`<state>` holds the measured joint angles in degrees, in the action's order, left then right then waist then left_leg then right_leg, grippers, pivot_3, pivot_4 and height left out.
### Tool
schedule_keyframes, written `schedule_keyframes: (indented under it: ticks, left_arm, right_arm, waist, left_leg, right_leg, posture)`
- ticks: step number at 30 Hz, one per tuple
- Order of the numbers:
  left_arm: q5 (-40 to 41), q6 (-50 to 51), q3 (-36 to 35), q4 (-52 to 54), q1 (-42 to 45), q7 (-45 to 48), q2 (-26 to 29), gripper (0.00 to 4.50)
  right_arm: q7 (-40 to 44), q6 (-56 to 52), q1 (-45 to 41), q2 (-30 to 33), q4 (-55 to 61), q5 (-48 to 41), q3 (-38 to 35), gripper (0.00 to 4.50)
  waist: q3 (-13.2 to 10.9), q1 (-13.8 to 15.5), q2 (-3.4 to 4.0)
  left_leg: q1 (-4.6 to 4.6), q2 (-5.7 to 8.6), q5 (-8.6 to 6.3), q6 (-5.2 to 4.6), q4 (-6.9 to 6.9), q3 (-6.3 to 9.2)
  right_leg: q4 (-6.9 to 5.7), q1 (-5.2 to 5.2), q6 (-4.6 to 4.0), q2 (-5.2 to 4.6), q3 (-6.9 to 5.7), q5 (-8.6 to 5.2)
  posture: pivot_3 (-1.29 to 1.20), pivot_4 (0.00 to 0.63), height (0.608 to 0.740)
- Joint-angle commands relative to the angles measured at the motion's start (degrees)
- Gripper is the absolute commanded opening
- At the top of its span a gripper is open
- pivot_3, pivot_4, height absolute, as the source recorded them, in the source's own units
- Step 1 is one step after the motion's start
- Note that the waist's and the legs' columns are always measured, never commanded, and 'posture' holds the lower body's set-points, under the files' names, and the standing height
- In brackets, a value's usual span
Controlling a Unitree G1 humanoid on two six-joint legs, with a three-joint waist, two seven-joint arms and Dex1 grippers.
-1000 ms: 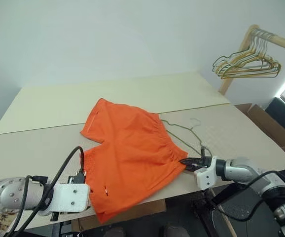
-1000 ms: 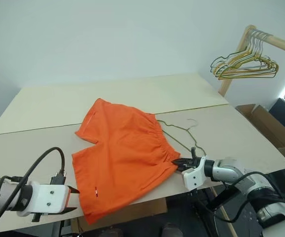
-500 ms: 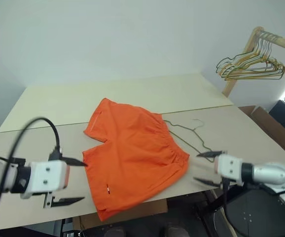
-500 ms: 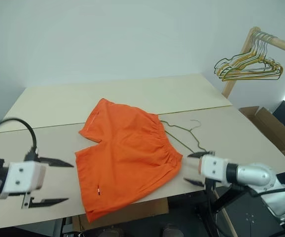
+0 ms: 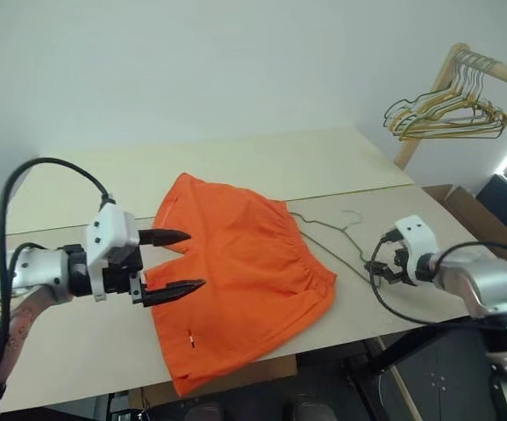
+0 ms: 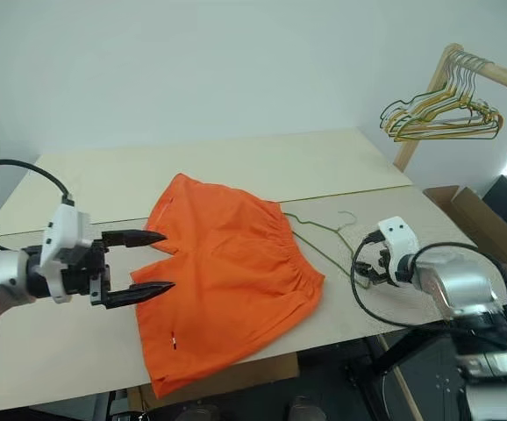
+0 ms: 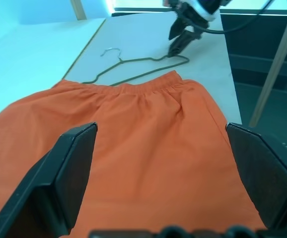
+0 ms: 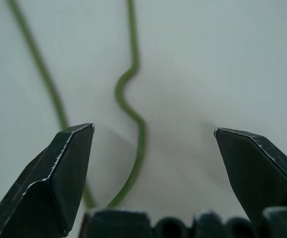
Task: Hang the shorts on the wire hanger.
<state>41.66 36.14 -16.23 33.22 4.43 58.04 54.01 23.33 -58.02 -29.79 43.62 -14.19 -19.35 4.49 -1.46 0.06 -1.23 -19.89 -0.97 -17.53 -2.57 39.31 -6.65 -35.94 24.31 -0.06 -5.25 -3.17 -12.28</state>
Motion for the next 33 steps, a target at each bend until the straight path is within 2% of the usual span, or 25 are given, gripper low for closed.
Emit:
schedule_keyframes:
  ticks: [1, 6, 9, 15, 20, 27, 31, 33]
  left_arm:
    - [-0.18, -1.35, 0.11, 1.24, 0.45, -0.02, 0.09, 4.5]
    - [-0.54, -2.15, -0.01, 1.41, -0.34, 0.49, 0.55, 4.5]
    - [-1.2, -2.6, -0.36, 2.16, -1.41, 0.67, 0.76, 4.5]
    - [-1.36, -2.91, -1.96, 3.13, -3.42, 1.12, 1.28, 4.5]
    - [-1.69, -3.39, -1.87, 3.12, -3.57, 1.39, 1.54, 4.5]
    - [-2.28, -4.04, -0.28, 1.69, -1.88, 1.38, 1.59, 4.5]
    - [-2.49, -4.05, 0.82, 0.83, -0.21, 1.21, 1.2, 4.5]
    - [-2.71, -3.96, 1.73, -0.1, 1.3, 0.52, 0.68, 4.5]
  right_arm:
    - [0.59, -0.9, -4.93, -1.07, -7.8, 3.91, 1.56, 4.46]
    - [6.18, -2.52, -8.51, -1.99, -13.64, 6.25, 5.13, 4.46]
    - [8.25, -4.13, -9.54, -2.46, -16.03, 7.65, 6.76, 3.88]
    - [13.15, -8.88, -7.95, -0.97, -12.83, 7.57, 7.94, 1.75]
    - [13.41, -11.04, -7.56, -1.66, -14.67, 8.07, 6.29, 0.04]
    - [4.99, -16.94, -10.41, -5.43, -17.28, 7.76, -5.14, 0.01]
    - [-4.06, -17.23, -11.13, -8.23, -13.32, 8.56, -15.86, 0.01]
    - [-7.63, -15.12, -10.17, -9.32, -7.77, 9.15, -19.01, 0.01]
  waist:
    - [0.01, -0.02, 0.02]
    - [0.03, -0.46, 0.01]
    - [0.07, -0.71, 0.0]
    - [0.48, -0.06, -0.21]
    - [0.67, 0.28, -0.36]
    - [0.85, 0.46, -0.55]
    - [0.83, 0.39, -0.51]
    - [0.73, 0.46, -0.34]
  left_leg:
    - [-0.03, 0.02, 0.0, -0.01, 0.0, 0.01]
    - [-0.08, 0.02, -0.04, -0.07, 0.0, 0.03]
    - [-0.06, 0.02, -0.04, -0.07, 0.0, 0.05]
    - [-0.03, 0.01, -0.04, -0.07, 0.01, 0.13]
    - [-0.02, 0.01, -0.07, -0.09, 0.01, 0.15]
    - [0.03, 0.01, -0.06, -0.08, 0.01, 0.16]
    - [-0.02, 0.02, -0.06, -0.07, 0.01, 0.16]
    - [-0.08, 0.03, -0.06, -0.07, 0.01, 0.15]
  right_leg:
    - [0.01, 0.0, 0.03, -0.02, -0.03, -0.02]
    - [0.15, -0.04, 0.09, -0.03, -0.06, -0.05]
    - [0.13, -0.06, 0.11, -0.03, -0.09, -0.06]
    - [0.13, -0.14, 0.13, -0.08, -0.21, -0.08]
    - [0.14, -0.17, 0.13, -0.12, -0.27, -0.09]
    - [0.13, -0.24, 0.12, -0.13, -0.3, -0.08]
    - [0.11, -0.19, 0.12, -0.14, -0.3, -0.08]
    - [0.1, -0.13, 0.12, -0.15, -0.29, -0.07]
  posture:
    - [0.04, 0.0, 0.74]
    - [0.05, 0.0, 0.74]
    - [0.05, 0.0, 0.74]
    - [0.06, 0.0, 0.74]
    - [0.06, 0.0, 0.74]
    - [0.05, 0.0, 0.74]
    - [0.04, 0.0, 0.74]
    - [0.04, 0.0, 0.74]
